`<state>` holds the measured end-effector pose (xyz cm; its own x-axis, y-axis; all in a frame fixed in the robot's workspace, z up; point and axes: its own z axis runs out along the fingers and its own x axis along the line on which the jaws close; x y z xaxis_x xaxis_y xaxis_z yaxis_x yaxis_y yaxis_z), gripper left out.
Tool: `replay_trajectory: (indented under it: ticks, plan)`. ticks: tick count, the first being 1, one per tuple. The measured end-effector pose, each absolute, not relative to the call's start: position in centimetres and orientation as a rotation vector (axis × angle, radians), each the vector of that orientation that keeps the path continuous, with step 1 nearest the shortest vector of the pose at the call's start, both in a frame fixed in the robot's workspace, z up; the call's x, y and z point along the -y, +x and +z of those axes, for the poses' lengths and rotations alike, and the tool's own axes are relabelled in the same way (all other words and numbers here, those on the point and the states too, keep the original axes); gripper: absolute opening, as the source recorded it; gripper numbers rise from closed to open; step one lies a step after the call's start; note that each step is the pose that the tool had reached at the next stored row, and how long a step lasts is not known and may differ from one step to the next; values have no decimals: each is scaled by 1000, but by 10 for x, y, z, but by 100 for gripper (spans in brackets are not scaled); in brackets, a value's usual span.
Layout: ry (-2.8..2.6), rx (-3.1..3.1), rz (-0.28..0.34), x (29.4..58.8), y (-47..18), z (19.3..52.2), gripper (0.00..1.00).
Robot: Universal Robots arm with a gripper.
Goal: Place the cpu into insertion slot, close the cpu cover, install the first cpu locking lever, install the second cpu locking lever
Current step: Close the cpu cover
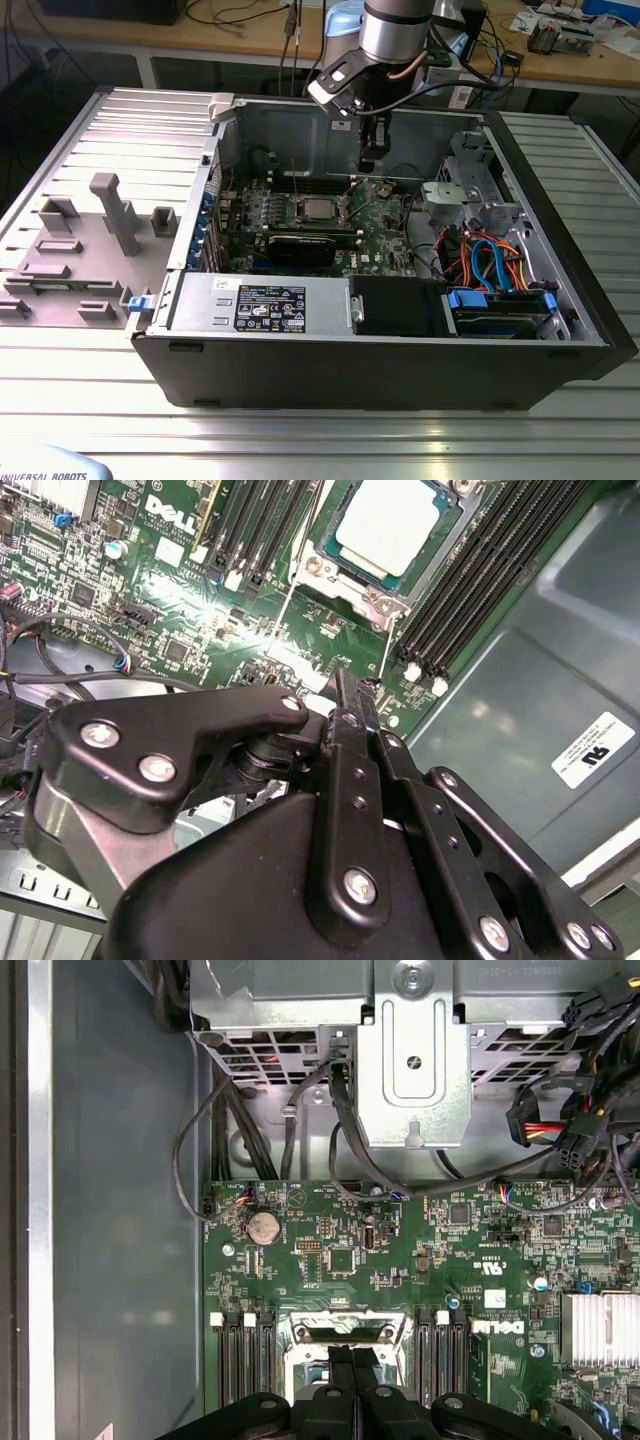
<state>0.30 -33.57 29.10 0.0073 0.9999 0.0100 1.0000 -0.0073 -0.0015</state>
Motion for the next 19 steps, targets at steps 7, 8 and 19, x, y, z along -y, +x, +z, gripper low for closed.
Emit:
replay_trajectory:
  ticks: [7, 8, 19]
  plan:
    - [-2224, 2208, -9, 336, 6, 291, 11]
    - [-2224, 2208, -9, 336, 6, 291, 11]
    - [-2224, 2208, -10, 336, 9, 291, 11]
